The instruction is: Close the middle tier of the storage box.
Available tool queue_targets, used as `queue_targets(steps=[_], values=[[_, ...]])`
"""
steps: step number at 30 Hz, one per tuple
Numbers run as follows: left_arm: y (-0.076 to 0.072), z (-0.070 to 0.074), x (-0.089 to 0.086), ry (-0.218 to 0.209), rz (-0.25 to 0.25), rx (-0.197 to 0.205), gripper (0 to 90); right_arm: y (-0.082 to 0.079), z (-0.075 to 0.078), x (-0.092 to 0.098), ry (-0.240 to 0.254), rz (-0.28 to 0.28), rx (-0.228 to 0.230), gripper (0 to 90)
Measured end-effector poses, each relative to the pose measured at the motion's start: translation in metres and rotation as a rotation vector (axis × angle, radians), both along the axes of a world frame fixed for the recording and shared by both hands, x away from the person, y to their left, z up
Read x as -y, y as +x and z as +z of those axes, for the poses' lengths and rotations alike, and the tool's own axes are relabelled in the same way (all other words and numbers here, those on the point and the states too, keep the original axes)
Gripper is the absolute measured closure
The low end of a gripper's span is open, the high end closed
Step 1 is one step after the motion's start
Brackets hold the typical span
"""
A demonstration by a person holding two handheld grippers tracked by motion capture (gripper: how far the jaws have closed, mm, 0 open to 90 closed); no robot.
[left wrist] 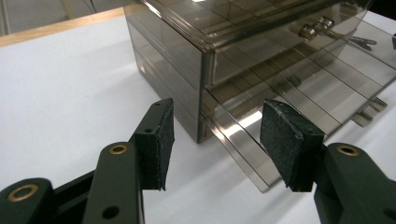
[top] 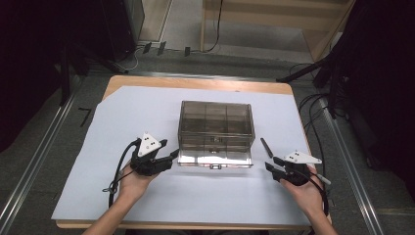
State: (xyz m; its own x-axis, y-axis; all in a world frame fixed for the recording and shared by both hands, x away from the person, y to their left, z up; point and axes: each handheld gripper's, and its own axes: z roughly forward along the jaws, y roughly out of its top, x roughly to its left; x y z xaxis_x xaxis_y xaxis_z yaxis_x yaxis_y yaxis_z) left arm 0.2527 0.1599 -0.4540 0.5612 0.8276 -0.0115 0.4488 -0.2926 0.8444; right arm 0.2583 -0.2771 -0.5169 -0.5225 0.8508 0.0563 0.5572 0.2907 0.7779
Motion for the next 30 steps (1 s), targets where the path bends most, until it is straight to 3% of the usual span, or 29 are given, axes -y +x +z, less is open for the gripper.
queue_targets(steps=[3,6,9,14,22,30], values=[[0.004,0.001,-0.002,-0.03,0.01,0.017,45.8,0.003,-0.004,0.0,-0.013,-0.012,-0.008,55.1],[0.009,0.004,-0.001,-0.026,0.019,0.033,45.4,0.004,-0.008,0.0,-0.028,-0.023,-0.021,54.4],[0.015,0.008,0.0,-0.04,0.024,0.05,45.3,0.005,-0.011,0.002,-0.009,-0.032,-0.019,54.4],[0.026,0.015,0.006,-0.066,0.025,0.087,45.4,0.004,-0.012,0.001,-0.02,-0.036,-0.009,53.5],[0.043,0.027,0.018,-0.046,0.008,0.104,45.8,0.004,-0.012,0.001,-0.017,-0.036,-0.012,53.0],[0.059,0.027,0.03,-0.03,0.002,0.107,45.9,0.004,-0.012,0.001,-0.023,-0.031,-0.007,52.7]])
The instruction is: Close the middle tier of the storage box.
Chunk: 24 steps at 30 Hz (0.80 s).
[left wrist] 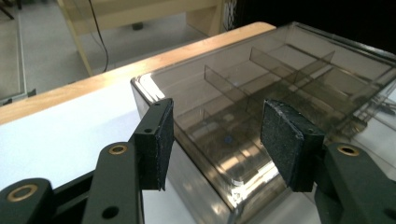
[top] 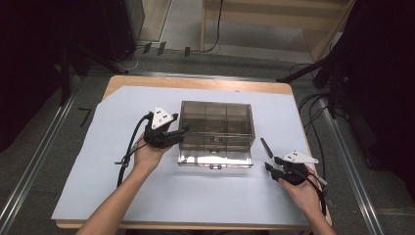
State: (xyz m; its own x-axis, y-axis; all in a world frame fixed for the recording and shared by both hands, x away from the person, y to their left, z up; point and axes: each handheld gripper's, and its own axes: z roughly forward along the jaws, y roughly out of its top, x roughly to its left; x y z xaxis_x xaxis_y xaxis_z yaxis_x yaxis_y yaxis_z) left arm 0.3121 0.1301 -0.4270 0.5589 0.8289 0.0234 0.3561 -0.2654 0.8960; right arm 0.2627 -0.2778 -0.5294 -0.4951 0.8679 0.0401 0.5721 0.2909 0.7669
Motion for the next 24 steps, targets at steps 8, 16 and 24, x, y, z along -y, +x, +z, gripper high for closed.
queue_targets(steps=[8,16,24], values=[[0.009,-0.002,0.01,0.039,-0.02,-0.015,45.7,0.001,0.0,0.001,-0.001,-0.033,-0.008,43.6],[0.017,-0.006,0.013,0.053,-0.03,-0.038,45.7,0.001,0.0,0.001,0.0,-0.034,-0.01,43.9],[0.022,-0.009,0.01,0.019,-0.038,-0.056,44.7,0.001,0.001,0.003,0.025,-0.046,-0.013,48.7]])
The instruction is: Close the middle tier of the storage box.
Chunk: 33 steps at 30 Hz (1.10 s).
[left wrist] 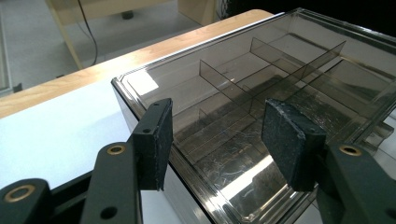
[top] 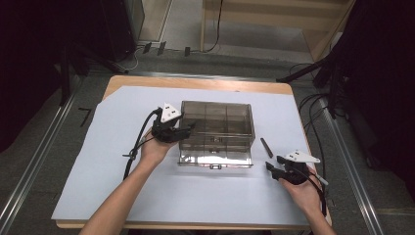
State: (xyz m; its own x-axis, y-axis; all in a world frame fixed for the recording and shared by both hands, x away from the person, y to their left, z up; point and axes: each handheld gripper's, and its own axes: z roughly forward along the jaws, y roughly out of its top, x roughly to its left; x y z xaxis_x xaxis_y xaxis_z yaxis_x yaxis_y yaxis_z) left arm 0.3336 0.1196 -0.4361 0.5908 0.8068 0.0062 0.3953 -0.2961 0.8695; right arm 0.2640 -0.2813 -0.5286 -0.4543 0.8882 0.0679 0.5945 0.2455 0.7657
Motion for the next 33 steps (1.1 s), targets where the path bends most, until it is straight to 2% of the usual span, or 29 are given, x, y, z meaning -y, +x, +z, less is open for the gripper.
queue_targets(steps=[4,7,16,26,28,31,33], values=[[0.001,-0.001,0.001,-0.001,-0.003,0.006,44.0,-0.001,0.002,0.002,0.018,-0.001,-0.005,51.0],[0.002,-0.001,0.0,0.003,-0.008,0.009,43.5,-0.001,0.007,0.002,0.021,-0.011,0.012,52.5],[0.002,-0.002,0.0,0.002,-0.01,0.012,43.3,0.009,0.016,0.001,0.032,-0.025,0.02,56.6],[0.002,-0.001,0.0,0.004,-0.012,0.008,43.4,0.016,0.019,0.001,0.043,-0.026,-0.007,62.7],[0.002,-0.001,0.0,0.005,-0.012,0.007,43.4,0.018,0.022,0.001,0.019,-0.026,-0.009,63.5],[0.002,-0.001,0.0,0.005,-0.012,0.008,43.3,0.022,0.029,0.0,0.04,-0.029,0.01,64.3],[0.002,-0.001,0.0,0.004,-0.012,0.007,43.4,0.024,0.029,0.0,0.047,-0.038,0.0,64.7]])
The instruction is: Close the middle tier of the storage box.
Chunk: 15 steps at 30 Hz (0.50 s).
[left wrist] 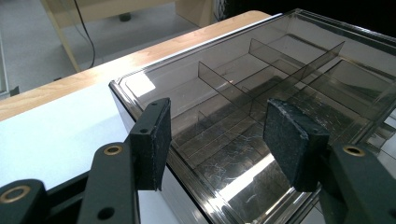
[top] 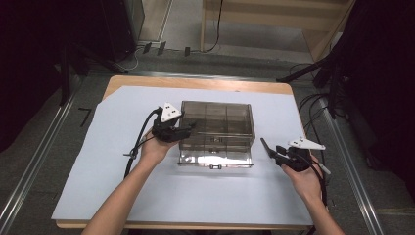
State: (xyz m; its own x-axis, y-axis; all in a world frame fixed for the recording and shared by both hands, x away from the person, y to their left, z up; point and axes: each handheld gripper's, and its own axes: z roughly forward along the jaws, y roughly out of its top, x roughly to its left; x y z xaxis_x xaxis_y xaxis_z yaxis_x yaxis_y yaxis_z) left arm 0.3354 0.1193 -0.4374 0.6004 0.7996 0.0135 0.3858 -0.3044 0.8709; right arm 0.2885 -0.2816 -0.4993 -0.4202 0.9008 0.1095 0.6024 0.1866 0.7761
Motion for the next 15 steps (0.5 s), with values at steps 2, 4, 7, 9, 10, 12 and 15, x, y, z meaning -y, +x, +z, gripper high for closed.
queue_targets(steps=[2,4,7,9,10,12,15], values=[[0.0,0.0,0.0,0.001,-0.001,0.0,43.4,0.002,0.001,0.0,-0.029,0.003,-0.004,65.1],[0.0,0.0,0.0,0.001,-0.001,0.0,43.3,0.005,0.004,-0.001,-0.03,0.004,-0.006,65.4],[0.0,0.0,0.0,0.002,-0.002,-0.002,43.4,0.009,0.007,-0.003,-0.022,0.005,-0.002,66.0],[0.0,0.0,0.0,0.003,-0.001,-0.003,43.3,0.012,0.007,-0.005,-0.047,0.008,-0.014,66.5],[0.0,0.0,0.0,0.002,-0.001,-0.003,43.4,0.013,0.008,-0.005,-0.051,0.009,-0.015,66.6],[0.0,0.0,0.0,0.003,-0.001,-0.003,43.4,0.016,0.01,-0.007,-0.052,0.013,-0.017,67.1],[0.0,0.001,0.0,0.008,-0.001,-0.004,43.4,0.02,0.01,-0.009,-0.048,0.012,-0.019,67.7]])
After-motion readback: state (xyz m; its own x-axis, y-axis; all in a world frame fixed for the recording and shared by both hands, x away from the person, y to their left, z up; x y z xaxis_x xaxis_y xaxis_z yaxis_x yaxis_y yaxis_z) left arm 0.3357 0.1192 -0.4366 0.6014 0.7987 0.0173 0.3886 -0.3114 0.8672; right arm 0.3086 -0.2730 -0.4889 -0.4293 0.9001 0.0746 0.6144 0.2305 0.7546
